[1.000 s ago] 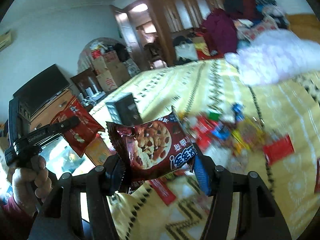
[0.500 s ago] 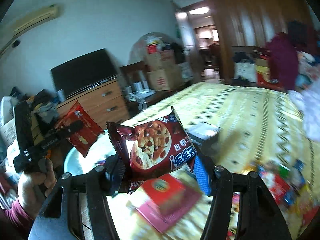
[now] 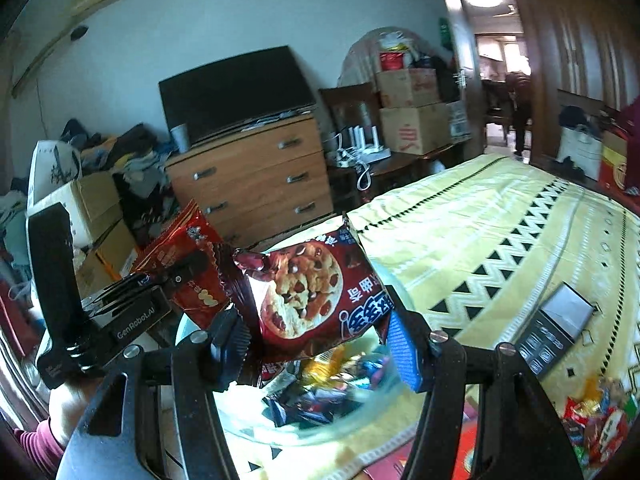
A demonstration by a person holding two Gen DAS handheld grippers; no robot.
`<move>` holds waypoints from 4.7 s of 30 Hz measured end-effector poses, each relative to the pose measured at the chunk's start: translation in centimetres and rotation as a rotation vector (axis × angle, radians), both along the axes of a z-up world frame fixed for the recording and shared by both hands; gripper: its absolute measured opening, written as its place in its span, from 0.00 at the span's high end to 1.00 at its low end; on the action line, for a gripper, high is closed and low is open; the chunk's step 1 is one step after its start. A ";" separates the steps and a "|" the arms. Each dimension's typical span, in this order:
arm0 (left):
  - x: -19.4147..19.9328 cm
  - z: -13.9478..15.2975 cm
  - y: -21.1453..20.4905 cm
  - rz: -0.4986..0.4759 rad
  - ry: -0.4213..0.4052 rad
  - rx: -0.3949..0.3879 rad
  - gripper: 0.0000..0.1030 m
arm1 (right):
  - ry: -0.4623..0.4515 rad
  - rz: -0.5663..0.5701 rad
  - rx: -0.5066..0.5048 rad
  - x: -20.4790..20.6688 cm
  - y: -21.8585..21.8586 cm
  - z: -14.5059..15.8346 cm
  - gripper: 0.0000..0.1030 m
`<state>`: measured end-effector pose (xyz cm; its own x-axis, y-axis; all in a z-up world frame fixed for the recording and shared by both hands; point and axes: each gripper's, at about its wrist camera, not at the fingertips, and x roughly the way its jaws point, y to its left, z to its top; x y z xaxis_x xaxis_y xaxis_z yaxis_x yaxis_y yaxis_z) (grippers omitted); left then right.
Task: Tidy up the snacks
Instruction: 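Carry both packets over the clear bowl and hold them above it, then open both tools to drop the packets into the bowl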
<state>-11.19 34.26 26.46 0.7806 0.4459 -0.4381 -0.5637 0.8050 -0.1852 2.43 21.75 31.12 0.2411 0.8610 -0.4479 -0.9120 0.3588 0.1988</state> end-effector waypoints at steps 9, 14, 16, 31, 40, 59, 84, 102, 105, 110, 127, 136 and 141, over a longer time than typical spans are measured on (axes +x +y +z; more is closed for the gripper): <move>-0.6 -0.4 1.7 0.006 -0.002 -0.024 0.82 | 0.012 0.029 -0.045 -0.2 3.9 -1.2 0.38; -0.7 -0.8 1.9 -0.003 0.005 -0.031 0.82 | 0.022 0.032 -0.057 -0.3 4.5 -1.8 0.38; -0.6 -0.9 2.2 -0.005 0.008 -0.036 0.82 | 0.029 0.031 -0.058 -0.1 4.7 -2.1 0.38; 0.2 -1.4 2.5 -0.013 0.030 -0.041 0.82 | 0.052 0.033 -0.059 0.6 5.0 -3.2 0.38; 0.3 -1.7 2.7 -0.014 0.034 -0.045 0.82 | 0.058 0.035 -0.064 0.8 5.2 -3.6 0.38; 0.2 -1.8 3.0 -0.014 0.030 -0.044 0.82 | 0.078 0.032 -0.071 0.7 5.5 -4.6 0.38; 0.7 -2.7 2.9 -0.018 0.049 -0.055 0.82 | 0.094 0.035 -0.071 0.8 5.7 -4.9 0.38; 1.3 -3.3 2.8 -0.021 0.084 -0.062 0.82 | 0.113 0.034 -0.068 1.0 5.7 -5.4 0.38; 1.3 -3.4 2.8 -0.021 0.086 -0.063 0.82 | 0.115 0.035 -0.067 1.1 5.7 -5.4 0.38; 1.3 -3.7 3.0 -0.019 0.093 -0.068 0.82 | 0.117 0.035 -0.068 1.2 5.7 -5.4 0.38; 1.6 -4.5 3.8 -0.014 0.114 -0.094 0.82 | 0.135 0.044 -0.076 0.8 6.5 -6.0 0.38; 2.2 -5.6 4.2 -0.029 0.162 -0.125 0.82 | 0.173 0.051 -0.080 1.2 7.0 -6.7 0.37; 2.6 -5.9 4.0 -0.036 0.182 -0.132 0.81 | 0.180 0.058 -0.092 1.3 7.1 -6.9 0.36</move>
<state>-8.58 38.30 20.53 0.6974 0.3488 -0.6261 -0.5691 0.8004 -0.1881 3.74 28.89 24.26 0.1012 0.8244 -0.5568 -0.8847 0.3306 0.3288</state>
